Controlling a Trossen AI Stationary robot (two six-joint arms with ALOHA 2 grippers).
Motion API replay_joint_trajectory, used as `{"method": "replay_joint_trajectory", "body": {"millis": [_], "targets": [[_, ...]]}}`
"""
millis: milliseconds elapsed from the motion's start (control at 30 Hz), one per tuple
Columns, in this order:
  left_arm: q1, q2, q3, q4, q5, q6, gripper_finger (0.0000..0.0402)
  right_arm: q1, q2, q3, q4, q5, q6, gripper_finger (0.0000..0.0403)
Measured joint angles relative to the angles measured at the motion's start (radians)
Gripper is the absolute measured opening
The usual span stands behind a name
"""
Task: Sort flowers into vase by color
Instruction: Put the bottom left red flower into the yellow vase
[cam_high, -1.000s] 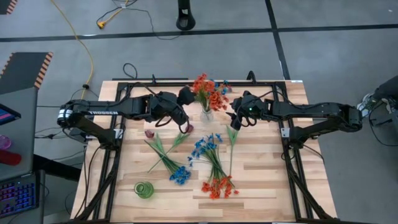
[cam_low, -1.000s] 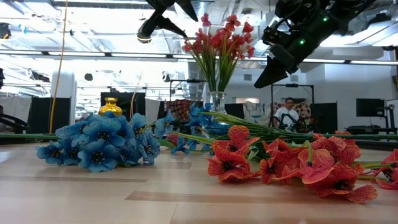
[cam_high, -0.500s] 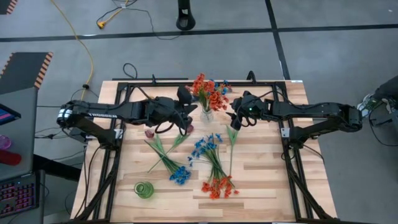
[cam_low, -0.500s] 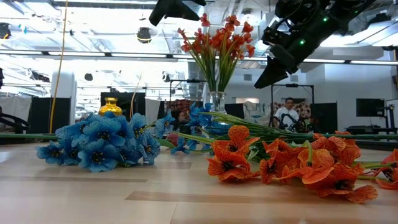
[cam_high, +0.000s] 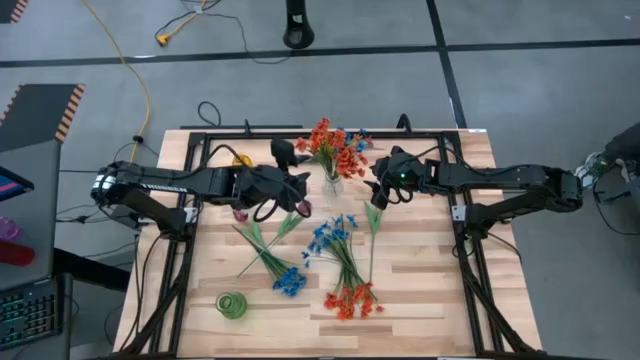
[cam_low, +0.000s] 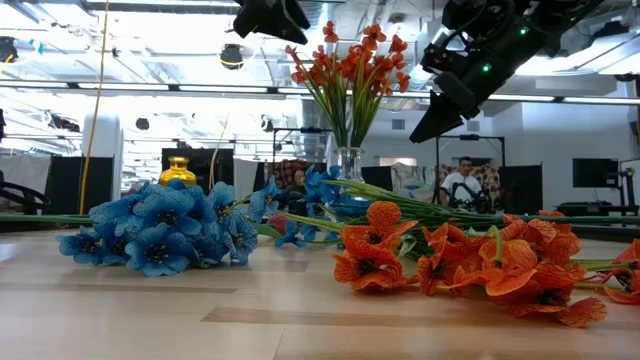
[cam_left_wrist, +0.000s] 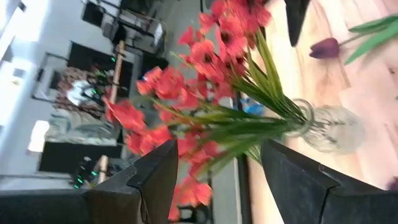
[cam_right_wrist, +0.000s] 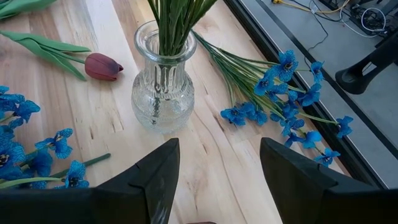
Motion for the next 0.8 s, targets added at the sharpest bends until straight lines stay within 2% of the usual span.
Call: {"method": "replay_joint_trajectory", "body": {"millis": [200,333,667,800], "targets": [[0.0,0.0,0.0,-0.106,0.007,-0.138,0.0217,0.0,0.0,0.0,0.0,0.0,0.0,0.025],[0.001,0.0,0.0,-0.206,0.062,-0.285,0.0217,0.0,0.0,0.0,0.0,0.0,0.0,0.025],[0.0,0.0,-0.001,-0.456,0.288,-0.82,0.0217,0.0,0.0,0.0,0.0,0.0,0.0,0.025],[0.0,-0.001,-0.036,-0.472,0.332,-1.008,0.0217,0.0,0.0,0.0,0.0,0.0,0.0,0.025]]}}
